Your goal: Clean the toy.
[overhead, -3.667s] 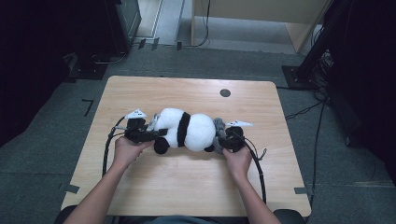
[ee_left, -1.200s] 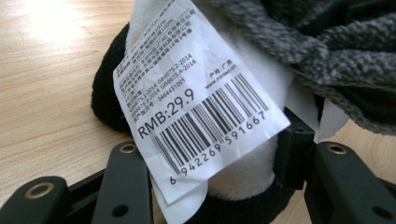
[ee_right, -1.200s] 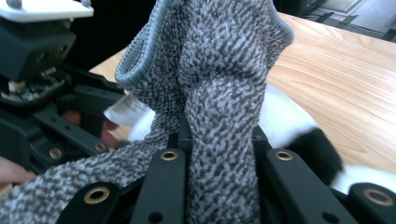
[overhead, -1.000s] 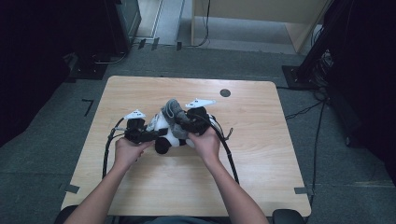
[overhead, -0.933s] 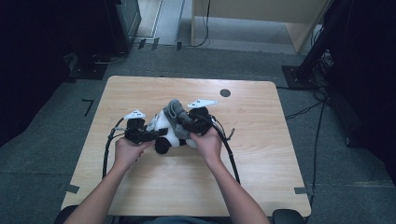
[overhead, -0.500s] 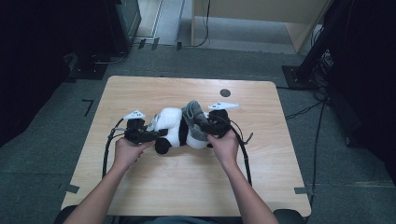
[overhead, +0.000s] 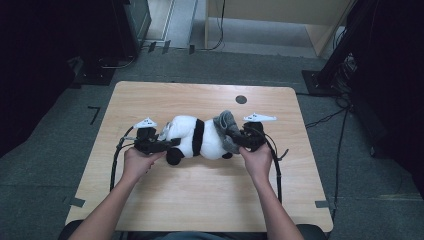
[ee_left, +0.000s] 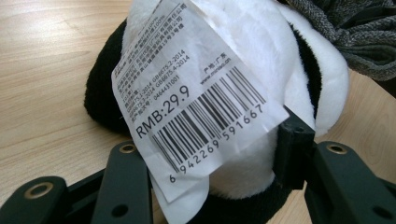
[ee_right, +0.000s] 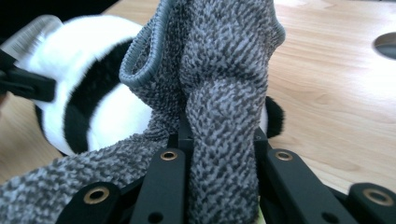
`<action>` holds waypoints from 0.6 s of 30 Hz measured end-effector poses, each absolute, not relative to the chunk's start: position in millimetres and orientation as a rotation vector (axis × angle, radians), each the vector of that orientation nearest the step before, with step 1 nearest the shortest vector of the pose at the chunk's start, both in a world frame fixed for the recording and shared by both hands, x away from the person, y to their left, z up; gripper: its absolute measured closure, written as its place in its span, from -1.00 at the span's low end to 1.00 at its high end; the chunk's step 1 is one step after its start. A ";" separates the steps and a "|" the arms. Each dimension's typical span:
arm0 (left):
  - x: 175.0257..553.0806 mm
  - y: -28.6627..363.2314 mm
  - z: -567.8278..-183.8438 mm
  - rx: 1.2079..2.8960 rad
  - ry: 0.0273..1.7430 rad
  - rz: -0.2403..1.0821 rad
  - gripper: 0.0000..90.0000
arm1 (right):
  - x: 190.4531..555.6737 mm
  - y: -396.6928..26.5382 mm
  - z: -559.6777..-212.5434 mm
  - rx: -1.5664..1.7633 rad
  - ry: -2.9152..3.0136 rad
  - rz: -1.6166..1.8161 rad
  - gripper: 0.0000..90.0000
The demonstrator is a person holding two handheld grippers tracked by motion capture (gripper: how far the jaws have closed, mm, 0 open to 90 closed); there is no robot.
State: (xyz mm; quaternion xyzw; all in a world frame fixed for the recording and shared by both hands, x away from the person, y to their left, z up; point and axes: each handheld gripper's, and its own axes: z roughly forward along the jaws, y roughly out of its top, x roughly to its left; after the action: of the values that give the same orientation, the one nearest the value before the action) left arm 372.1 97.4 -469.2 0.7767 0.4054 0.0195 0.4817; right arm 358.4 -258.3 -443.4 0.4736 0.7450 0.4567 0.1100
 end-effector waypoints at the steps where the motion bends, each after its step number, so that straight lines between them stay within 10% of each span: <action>1: 372.4 97.8 -469.3 1.894 0.987 0.044 0.12 | 357.8 -259.1 -442.6 1.384 2.190 1.320 0.71; 18: 371.7 99.0 -470.5 1.870 1.005 0.043 0.09 | 358.7 -256.5 -404.0 1.364 2.146 1.282 0.72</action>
State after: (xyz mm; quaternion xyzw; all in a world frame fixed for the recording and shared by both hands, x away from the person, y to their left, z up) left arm 371.7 99.0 -470.5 0.7690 0.4132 0.0177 0.4873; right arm 358.7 -256.5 -404.0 0.4737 0.7455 0.4455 0.1464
